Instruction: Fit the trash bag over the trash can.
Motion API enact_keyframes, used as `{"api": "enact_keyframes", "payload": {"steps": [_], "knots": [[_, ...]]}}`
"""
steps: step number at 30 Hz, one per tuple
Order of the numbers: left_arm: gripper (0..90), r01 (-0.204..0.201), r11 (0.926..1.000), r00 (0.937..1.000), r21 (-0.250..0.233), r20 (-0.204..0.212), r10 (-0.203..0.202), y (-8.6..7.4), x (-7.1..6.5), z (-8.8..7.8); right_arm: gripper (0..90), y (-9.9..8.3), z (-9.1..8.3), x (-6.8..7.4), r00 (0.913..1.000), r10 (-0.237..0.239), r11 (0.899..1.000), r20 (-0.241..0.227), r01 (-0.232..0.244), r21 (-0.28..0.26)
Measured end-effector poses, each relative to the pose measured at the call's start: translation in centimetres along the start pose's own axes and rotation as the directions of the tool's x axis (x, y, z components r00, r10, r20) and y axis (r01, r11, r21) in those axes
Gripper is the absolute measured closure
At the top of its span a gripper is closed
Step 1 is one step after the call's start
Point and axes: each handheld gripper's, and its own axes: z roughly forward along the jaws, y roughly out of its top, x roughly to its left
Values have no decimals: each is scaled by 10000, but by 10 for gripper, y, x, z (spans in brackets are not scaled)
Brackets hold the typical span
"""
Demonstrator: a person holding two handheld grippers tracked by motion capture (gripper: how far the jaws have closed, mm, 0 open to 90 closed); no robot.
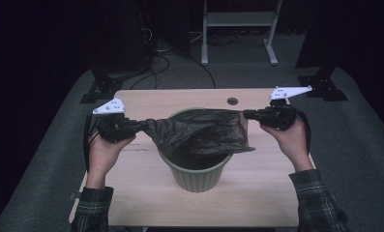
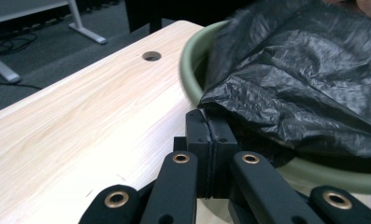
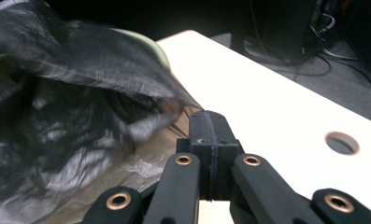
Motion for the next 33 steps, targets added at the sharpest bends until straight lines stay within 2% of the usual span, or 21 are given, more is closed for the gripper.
{"api": "enact_keyframes", "payload": {"steps": [4, 6, 7, 8, 10, 13, 18, 23, 26, 33], "knots": [[891, 133, 9999, 9999, 99, 66, -134, -4, 3, 4, 900, -10, 0, -7, 10000, 97, 9998, 14, -98, 195], [698, 144, 9999, 9997, -39, -184, -144, -3, 1, 5, 900, -12, 0, -5, 9999, -41, 9998, 103, 39, 216], [618, 188, 9996, 9998, -202, -68, -189, -2, 1, 5, 900, -12, -1, -4, 10000, -22, 9999, -6, 22, 149], [569, 196, 9990, 9998, -398, 47, -194, 0, 0, 3, 900, -11, -2, -3, 9999, -104, 9999, -90, 105, 23], [460, 56, 9979, 9999, -641, -83, -62, 5, -4, -2, 900, -9, -4, -1, 9997, -239, 9997, -103, 239, -68], [385, -279, 9953, 9996, -925, -108, 270, 15, -11, -11, 900, -4, -6, 2, 9992, -391, 9991, -116, 390, -137], [318, -662, 9904, 9972, -1214, -422, 615, 27, -17, -22, 900, -1, -7, 4, 9986, -524, 9986, 105, 525, -67], [295, -491, 9919, 9975, -1172, -564, 427, 20, -12, -30, 900, -5, -11, -2, 9988, -363, 9993, 317, 363, -2], [293, -459, 9900, 9976, -1336, -571, 385, 16, -11, -36, 900, -7, -12, -5, 9987, -276, 9996, 437, 275, 29], [294, -708, 9840, 9963, -1636, -598, 618, 26, -20, -49, 900, -6, -10, -4, 9980, -325, 9994, 551, 320, 99]]}}
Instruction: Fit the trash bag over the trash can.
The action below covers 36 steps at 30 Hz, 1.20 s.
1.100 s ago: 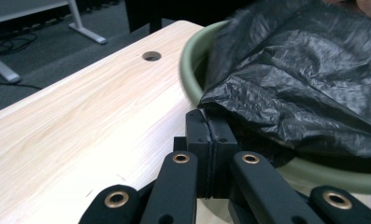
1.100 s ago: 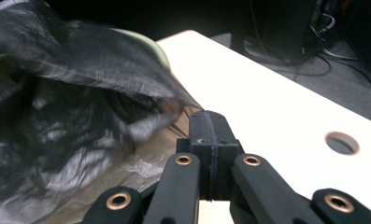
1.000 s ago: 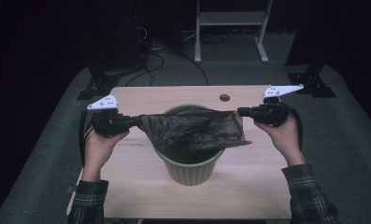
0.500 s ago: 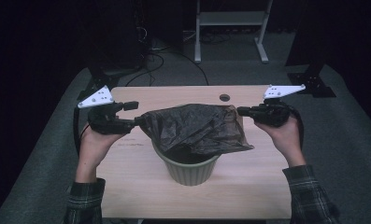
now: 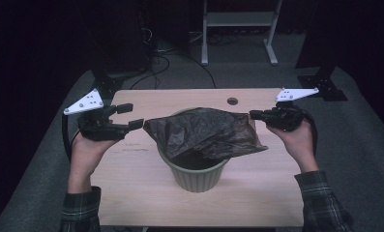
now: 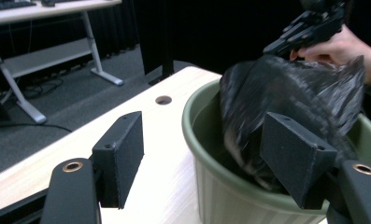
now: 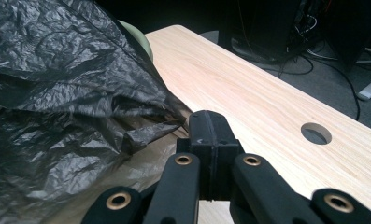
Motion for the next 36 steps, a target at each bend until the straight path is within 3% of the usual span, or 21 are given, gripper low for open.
{"api": "enact_keyframes", "payload": {"steps": [4, 10, 13, 14, 18, 22, 29, 30, 36], "knots": [[296, -193, 9997, 9998, -175, 54, 194, 13, -5, -3, 900, -1, 1, 0, 9999, 2, 10000, -116, -3, -44], [313, -552, 9985, 9968, -67, 578, 554, 29, -22, 17, 900, 3, 4, 5, 9995, -149, 9998, -264, 146, -108], [324, -960, 9953, 9893, 99, 1109, 943, 38, -39, 38, 900, 4, 5, 7, 9993, -192, 9997, -310, 188, -136], [324, -960, 9953, 9893, 99, 1109, 943, 38, -39, 38, 900, 4, 5, 7, 9993, -192, 9997, -310, 188, -136], [344, -1284, 9907, 9763, 447, 1812, 1184, 42, -57, 67, 900, 6, 7, 8, 9991, -205, 9997, -377, 200, -134], [348, -1336, 9890, 9697, 640, 2142, 1172, 40, -64, 84, 900, 7, 9, 10, 9986, -253, 9996, -466, 247, -126], [337, -1427, 9779, 9731, 1531, 2021, 1103, 24, -61, 106, 900, 7, 10, 12, 9979, -310, 9994, -561, 302, -159], [324, -1364, 9750, 9767, 1755, 1882, 1028, 18, -57, 109, 900, 7, 10, 11, 9979, -310, 9994, -573, 301, -156], [278, -1167, 9736, 9814, 1962, 1731, 827, 4, -45, 108, 900, 7, 11, 12, 9974, -267, 9996, -664, 258, -148]]}}
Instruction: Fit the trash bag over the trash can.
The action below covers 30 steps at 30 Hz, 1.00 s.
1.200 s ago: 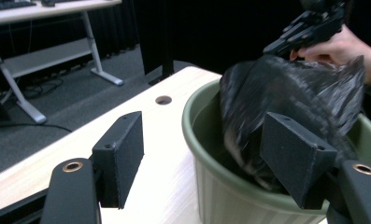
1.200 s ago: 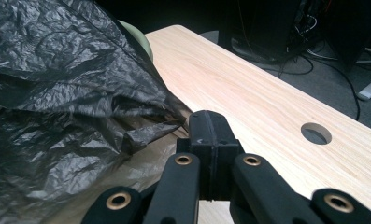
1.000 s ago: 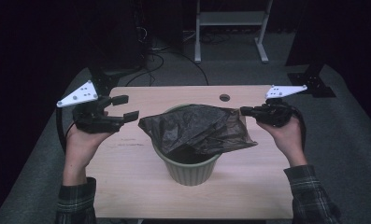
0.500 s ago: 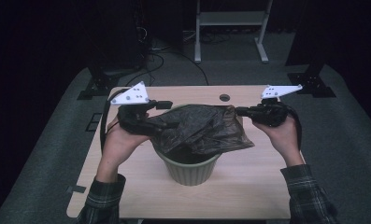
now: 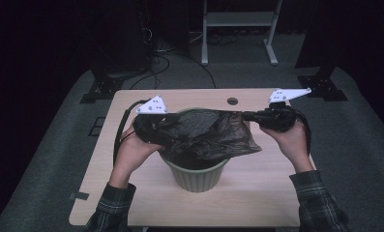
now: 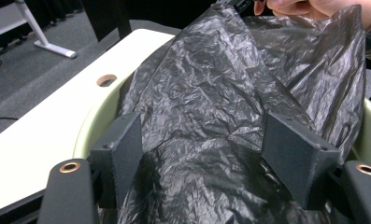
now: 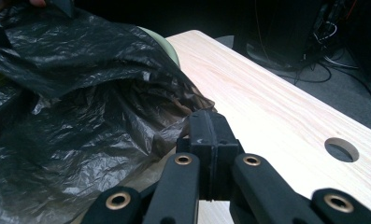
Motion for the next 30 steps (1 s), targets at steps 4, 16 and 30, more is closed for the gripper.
{"api": "enact_keyframes", "payload": {"steps": [4, 16, 30], "knots": [[240, 79, 9999, 9999, -132, -75, -80, -5, 4, -3, 900, 0, 2, 0, 10000, 37, 10000, -22, -37, 29], [247, 1214, 9924, 9895, -205, -767, -1227, -30, 45, -2, 900, 5, 21, 1, 10000, -39, 9999, 42, 38, 125], [246, 1012, 9831, 9924, -1528, -539, -1105, -14, 34, -34, 900, 7, 39, -3, 9999, 121, 9998, -59, -120, 127]]}}
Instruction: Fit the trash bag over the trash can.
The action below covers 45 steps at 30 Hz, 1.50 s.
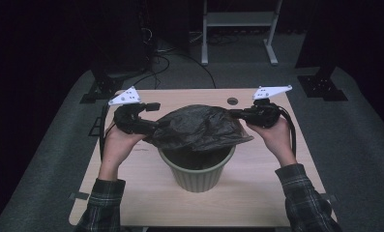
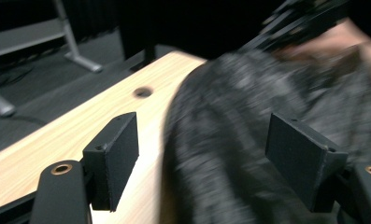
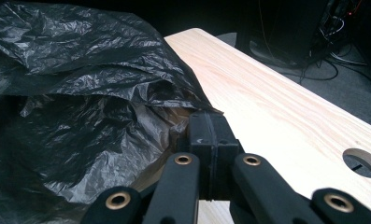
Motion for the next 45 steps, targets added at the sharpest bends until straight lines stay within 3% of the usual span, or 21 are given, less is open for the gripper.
{"api": "enact_keyframes", "payload": {"steps": [4, 8, 16, 18, 24, 27, 28, 32, 34, 35, 36, 39, 45], "knots": [[247, -533, 9985, 9973, 87, 520, 527, 14, -19, -1, 900, 0, -2, 0, 10000, -9, 10000, 29, 9, 22], [247, -933, 9946, 9923, 451, 855, 892, 16, -33, 6, 900, 0, -4, 0, 10000, -6, 10000, 29, 6, 2], [248, -1365, 9810, 9904, 1381, 389, 1323, 3, -43, 17, 900, -1, -6, 0, 10000, 23, 10000, 50, -23, -6], [325, -1365, 9806, 9903, 1404, 437, 1316, 0, -42, 16, 900, -1, -7, 0, 10000, 9, 10000, 46, -9, -13], [680, -1547, 9696, 9878, 1894, 476, 1483, -6, -38, 14, 900, 1, -9, 1, 10000, -40, 10000, 36, 40, -83], [873, -1420, 9743, 9897, 1751, 440, 1363, -5, -36, 11, 900, 2, -9, 2, 10000, -72, 9999, 38, 72, -134], [899, -1334, 9772, 9910, 1650, 354, 1293, -4, -34, 10, 900, 3, -10, 2, 10000, -79, 9999, 36, 79, -143], [900, -1002, 9850, 9950, 1408, 155, 990, 0, -26, 7, 900, 4, -11, 3, 9999, -121, 9998, 48, 122, -167], [898, -864, 9888, 9960, 1220, 348, 828, 2, -25, 7, 900, 4, -12, 4, 9999, -129, 9997, 46, 130, -192], [834, -804, 9893, 9960, 1218, 482, 750, 3, -25, 8, 900, 4, -12, 3, 9999, -124, 9997, 35, 125, -195], [756, -882, 9882, 9952, 1249, 524, 822, 4, -28, 9, 900, 4, -12, 3, 9999, -130, 9997, 34, 131, -197], [669, -1273, 9829, 9912, 1334, 537, 1211, 10, -36, 15, 900, 4, -12, 3, 9999, -132, 9998, 22, 132, -171], [470, -1835, 9625, 9830, 1999, 297, 1812, 13, -47, 30, 900, 4, -11, 5, 9999, -151, 9996, -56, 149, -229]]}}
